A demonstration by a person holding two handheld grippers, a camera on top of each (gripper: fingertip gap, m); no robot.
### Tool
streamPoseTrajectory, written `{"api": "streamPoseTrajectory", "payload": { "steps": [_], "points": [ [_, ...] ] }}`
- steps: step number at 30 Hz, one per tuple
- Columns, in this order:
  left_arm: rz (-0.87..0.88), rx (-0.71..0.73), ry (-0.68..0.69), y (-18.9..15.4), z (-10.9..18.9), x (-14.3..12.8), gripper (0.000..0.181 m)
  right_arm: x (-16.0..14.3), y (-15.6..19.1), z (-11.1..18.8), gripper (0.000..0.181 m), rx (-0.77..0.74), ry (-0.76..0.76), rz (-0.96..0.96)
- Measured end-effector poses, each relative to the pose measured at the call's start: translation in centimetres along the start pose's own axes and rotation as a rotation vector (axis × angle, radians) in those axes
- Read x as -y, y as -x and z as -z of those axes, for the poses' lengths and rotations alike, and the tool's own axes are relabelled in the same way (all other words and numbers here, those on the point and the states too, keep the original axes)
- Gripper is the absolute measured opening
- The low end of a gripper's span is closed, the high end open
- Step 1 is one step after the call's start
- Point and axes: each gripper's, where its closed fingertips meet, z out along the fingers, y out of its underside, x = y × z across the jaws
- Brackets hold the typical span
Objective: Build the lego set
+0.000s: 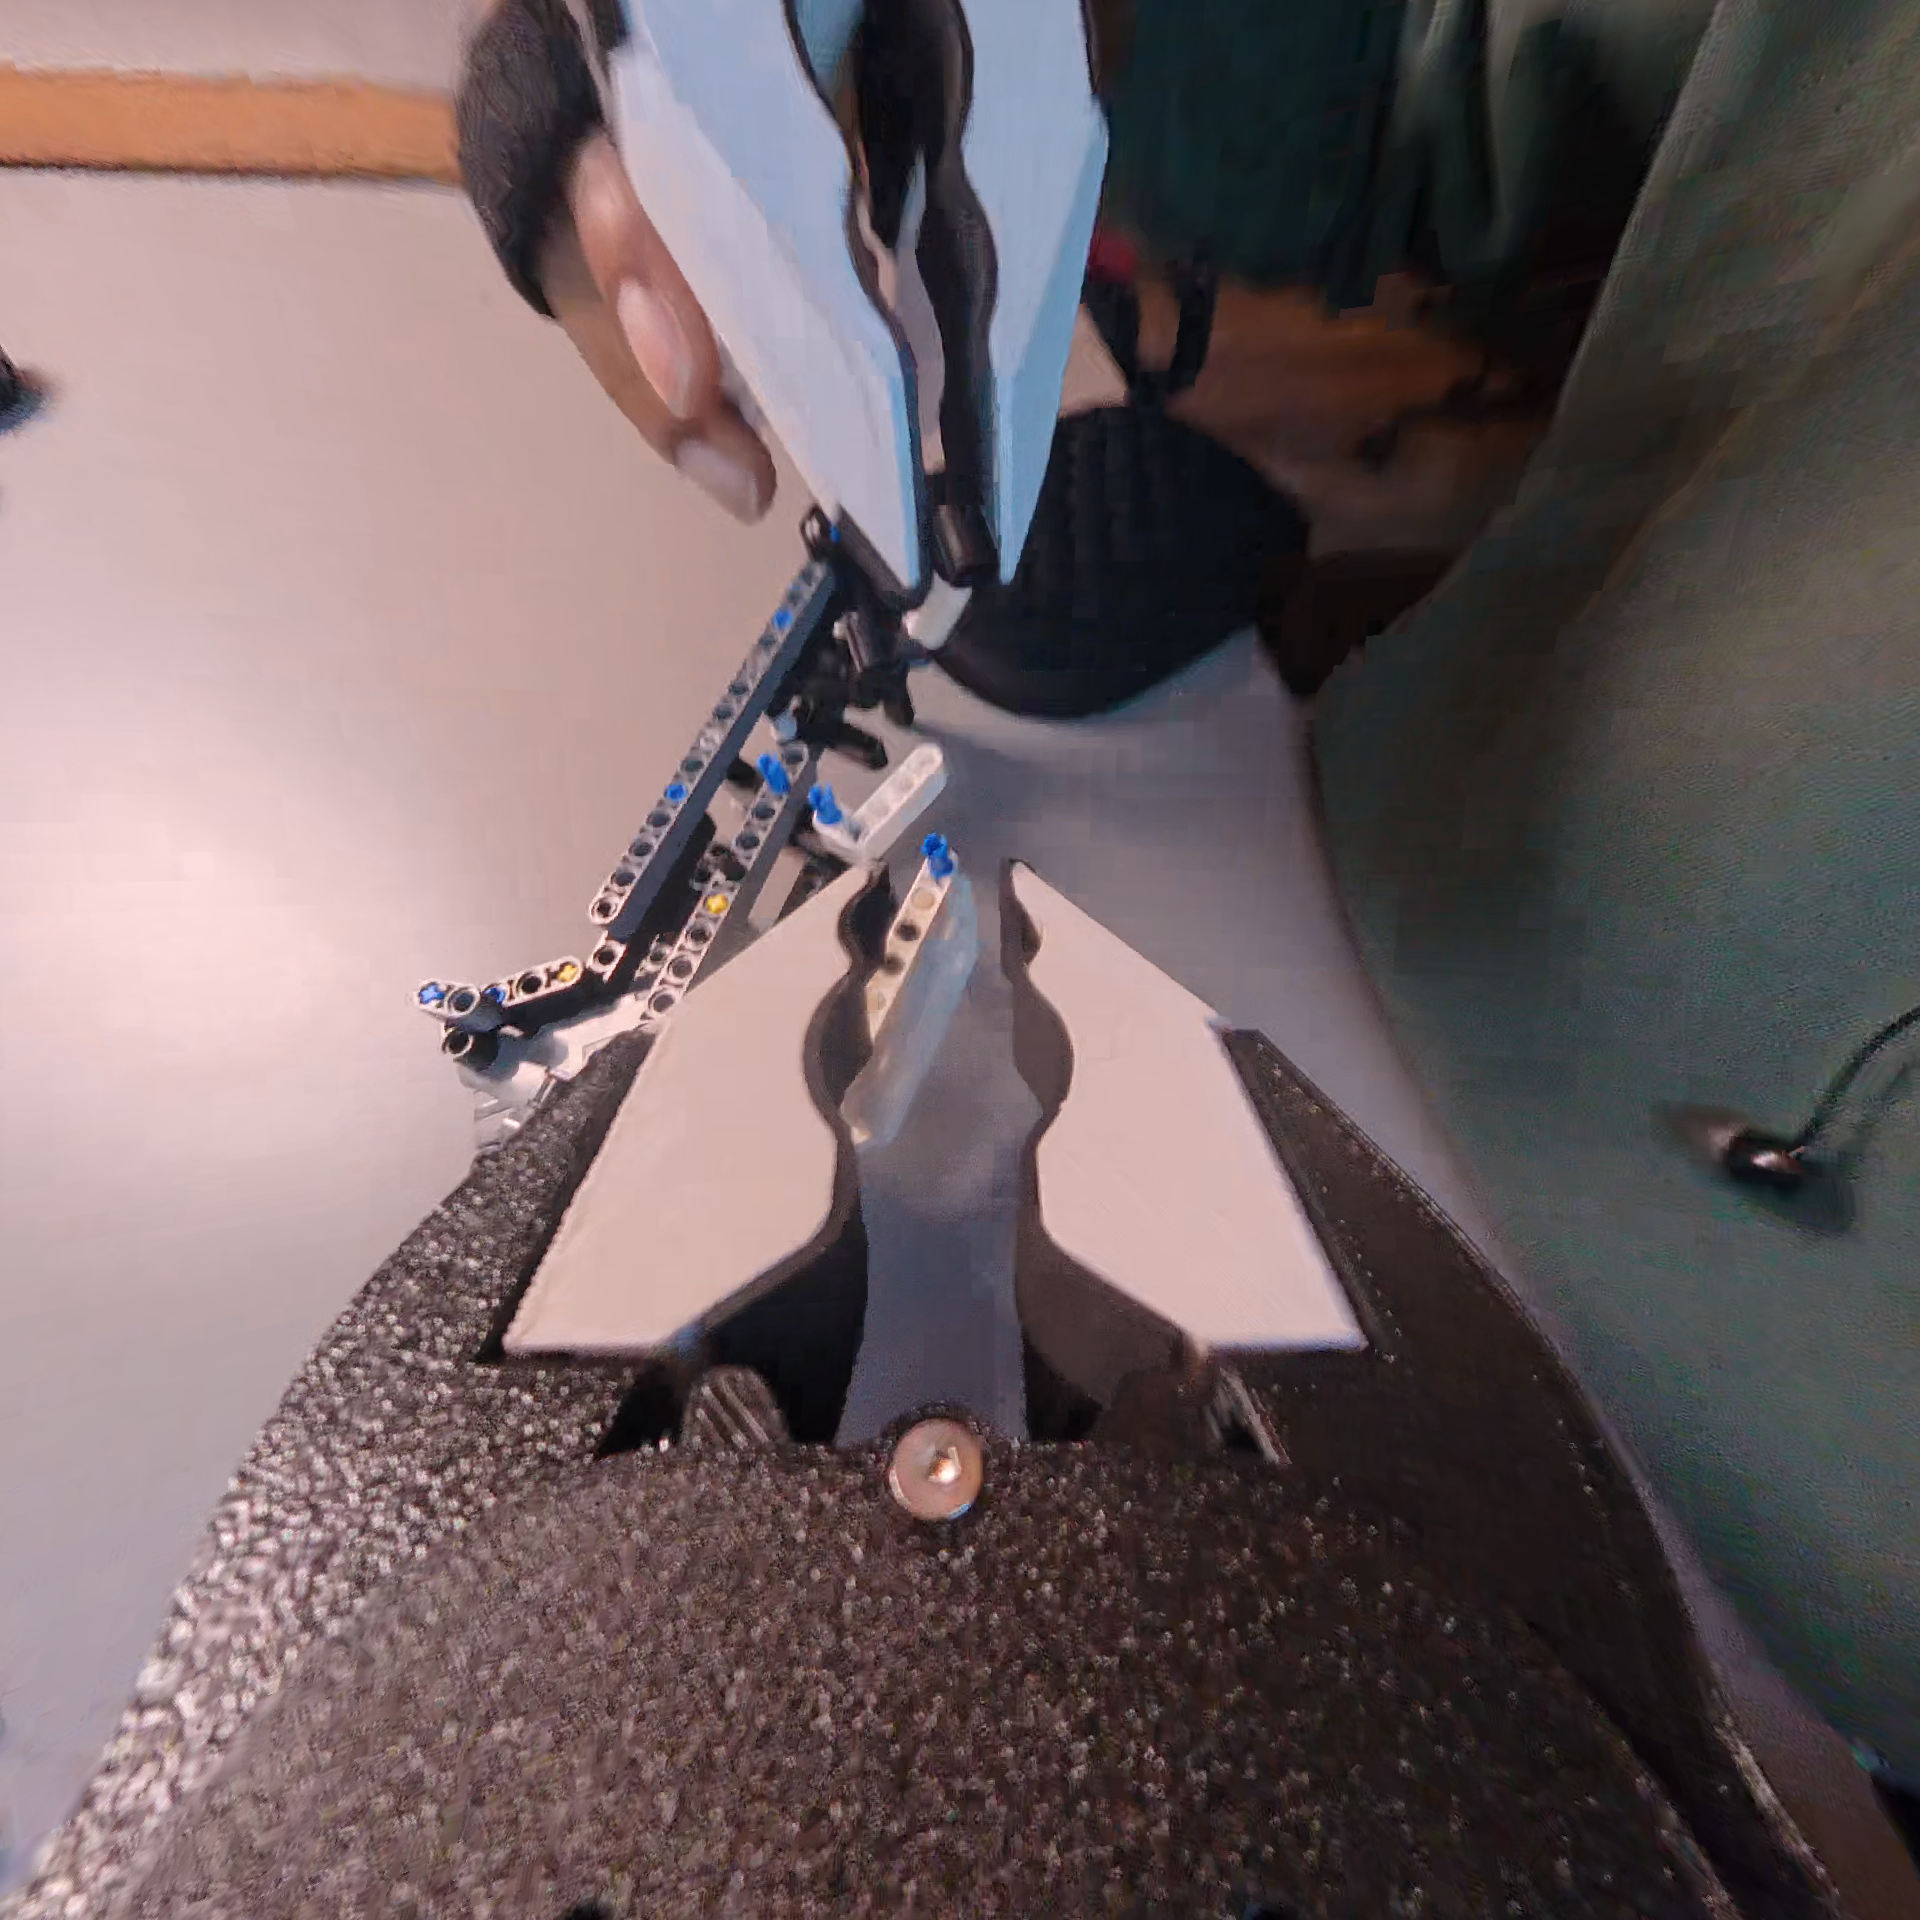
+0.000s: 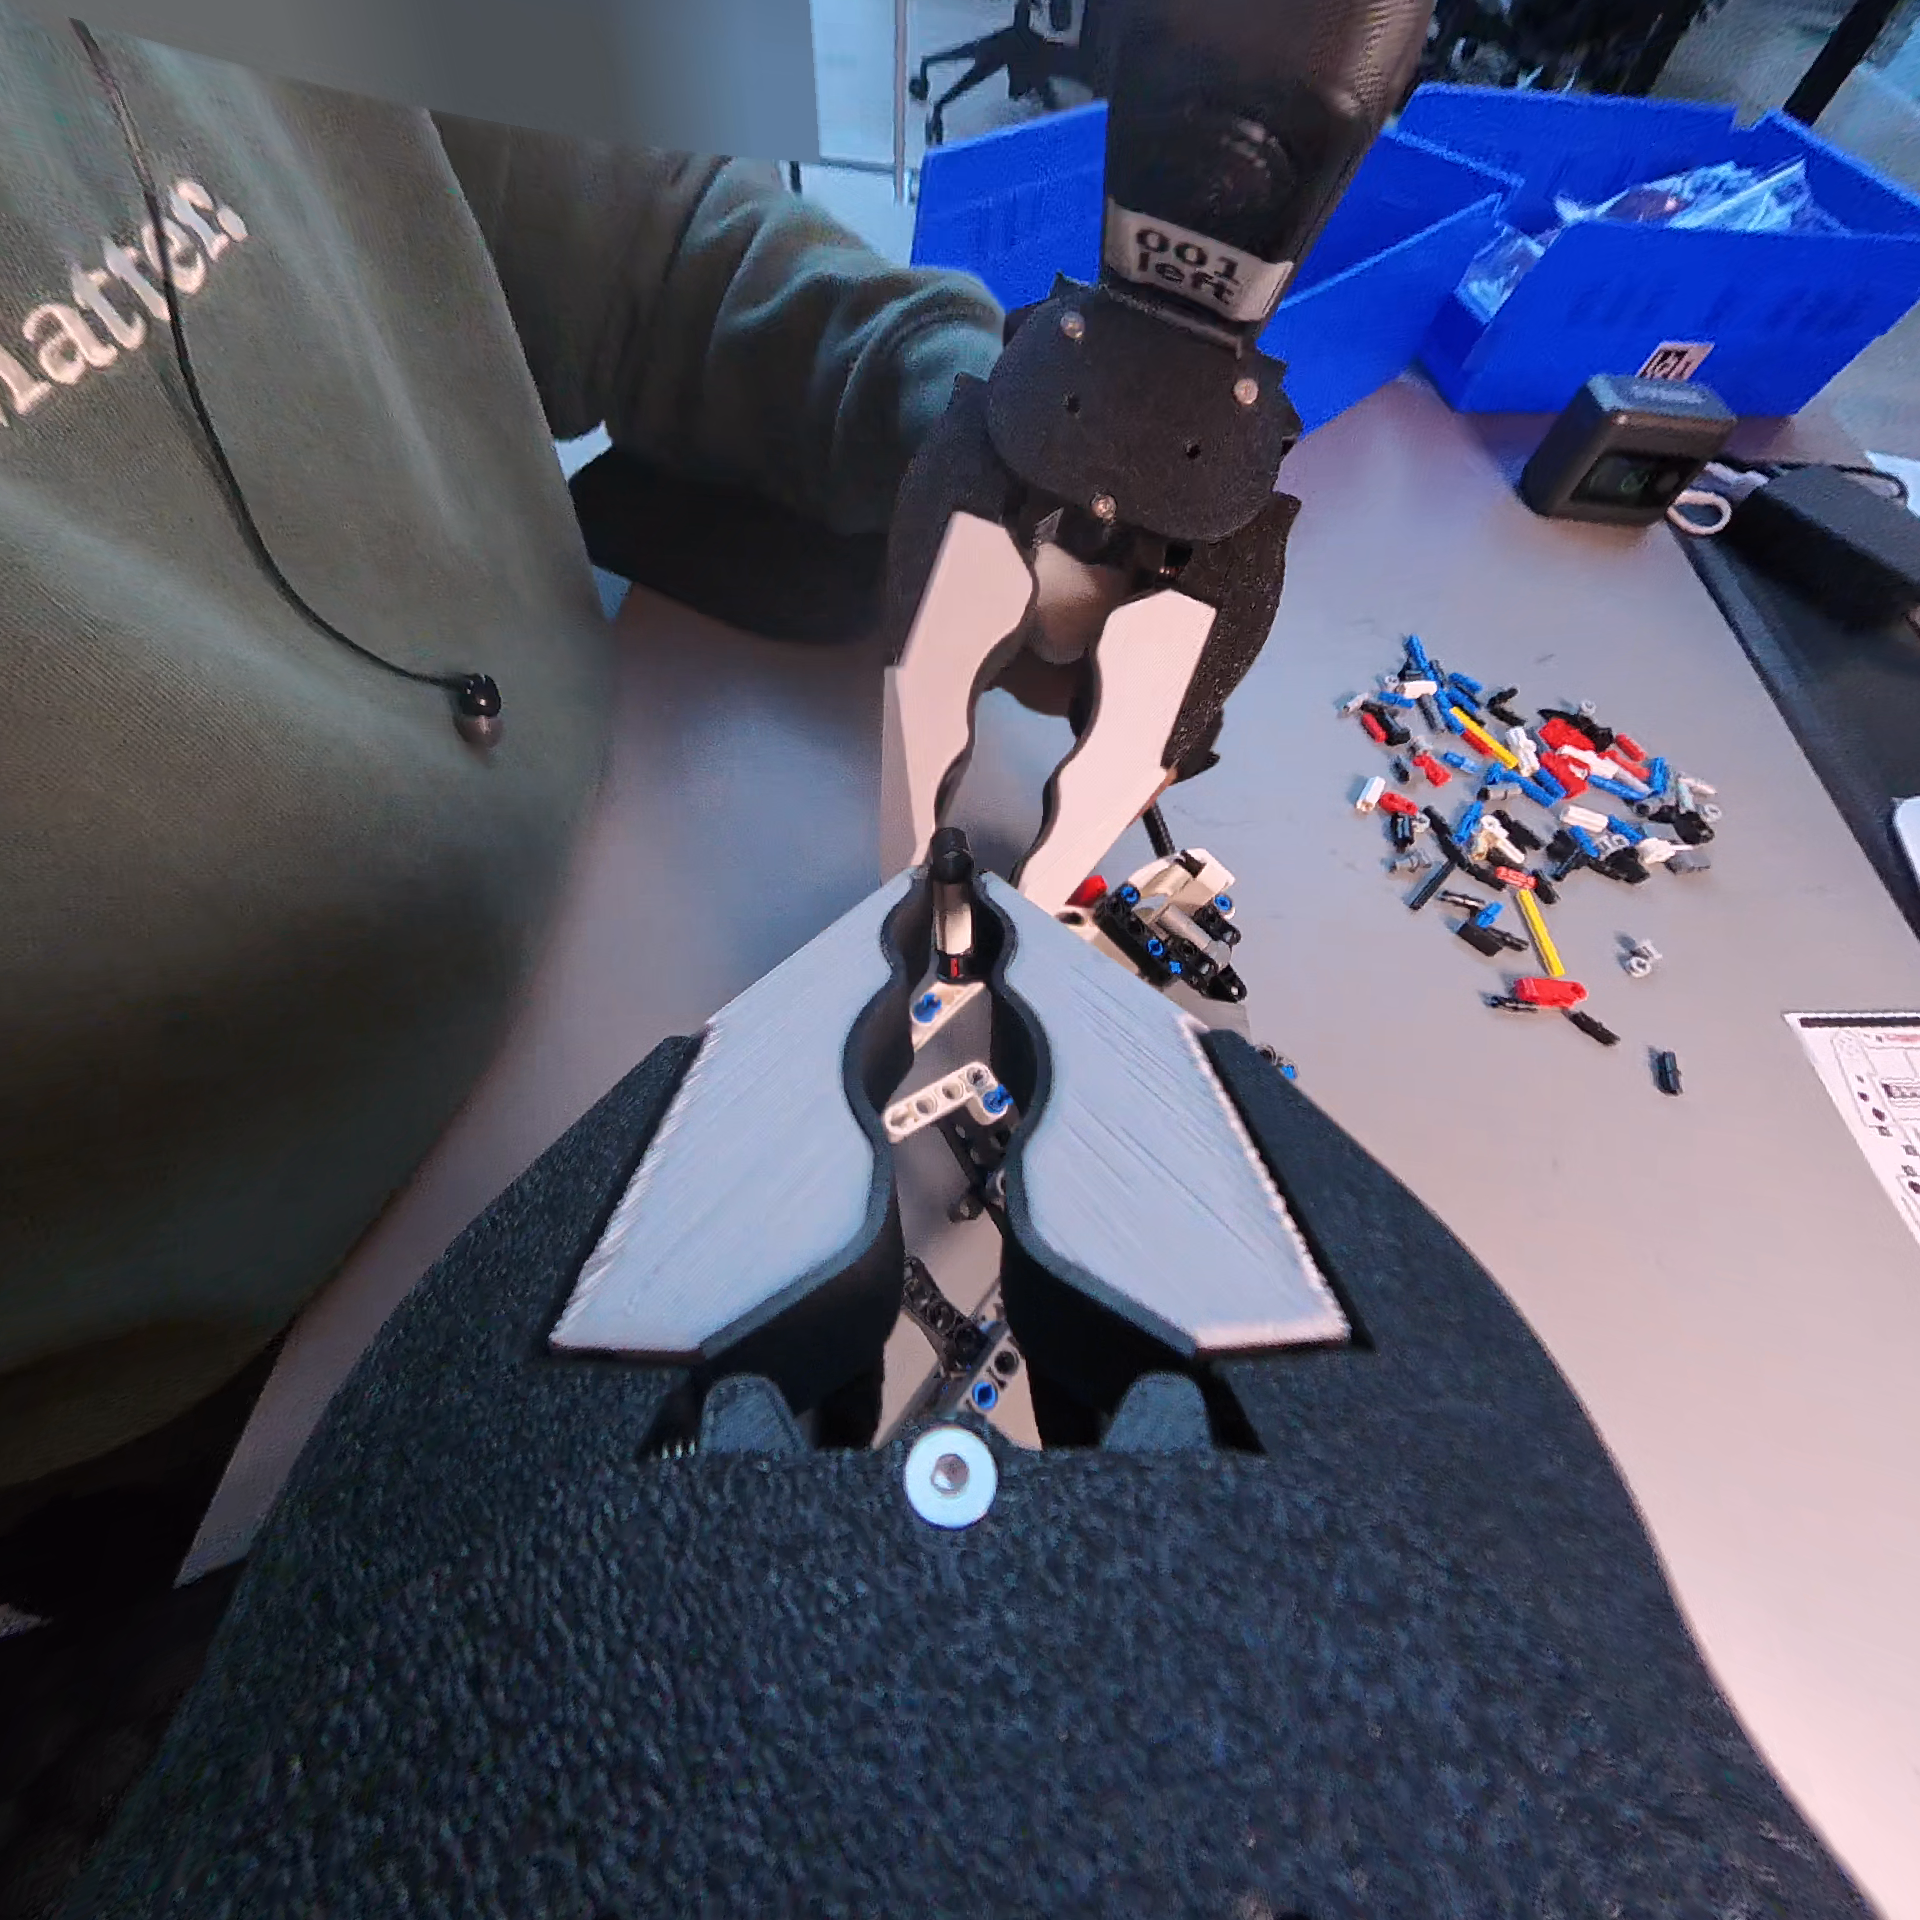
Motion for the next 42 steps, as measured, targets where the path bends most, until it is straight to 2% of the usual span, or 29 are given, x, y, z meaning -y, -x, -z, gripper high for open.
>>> {"api": "streamPoseTrajectory", "payload": {
  "steps": [3,5,9,12,14,16,23,29,33,34,42],
  "points": [
    [0.175,-0.073,-0.268,-0.4,2.2,3.3,0.028,0.7,-0.2,0.0,0.006,-0.051,-0.037,0.027],
    [0.342,-0.178,-0.424,-0.6,3.4,5.1,0.034,1.5,0.1,0.0,0.006,-0.078,-0.060,0.065],
    [0.600,-0.425,-0.637,-1.1,4.9,7.3,0.038,2.9,0.3,0.1,0.007,-0.161,-0.047,0.170],
    [0.636,-0.478,-0.660,-1.6,4.7,7.8,0.037,3.0,0.9,-0.3,0.006,-0.182,0.007,0.229],
    [0.623,-0.468,-0.649,-1.7,4.5,7.8,0.036,3.1,1.0,-0.5,0.006,-0.194,0.032,0.251],
    [0.612,-0.413,-0.641,-1.3,4.4,7.6,0.043,3.6,0.9,-0.5,0.006,-0.204,0.016,0.251],
    [0.604,-0.504,-0.690,-2.2,5.1,7.7,0.027,4.2,0.8,-0.7,0.006,-0.208,0.009,0.268],
    [0.585,-0.555,-0.774,-2.4,6.0,8.2,0.026,5.1,0.7,-0.7,0.006,-0.242,-0.034,0.278],
    [0.580,-0.538,-0.822,-2.0,6.5,8.3,0.025,5.3,0.0,-0.8,0.007,-0.308,-0.038,0.299],
    [0.575,-0.535,-0.830,-2.0,6.6,8.3,0.009,5.3,0.0,-0.9,0.008,-0.315,-0.032,0.307],
    [0.525,-0.473,-0.818,-2.0,6.5,8.3,0.009,5.3,-0.1,-0.9,0.007,-0.320,-0.045,0.327]
  ]
}}
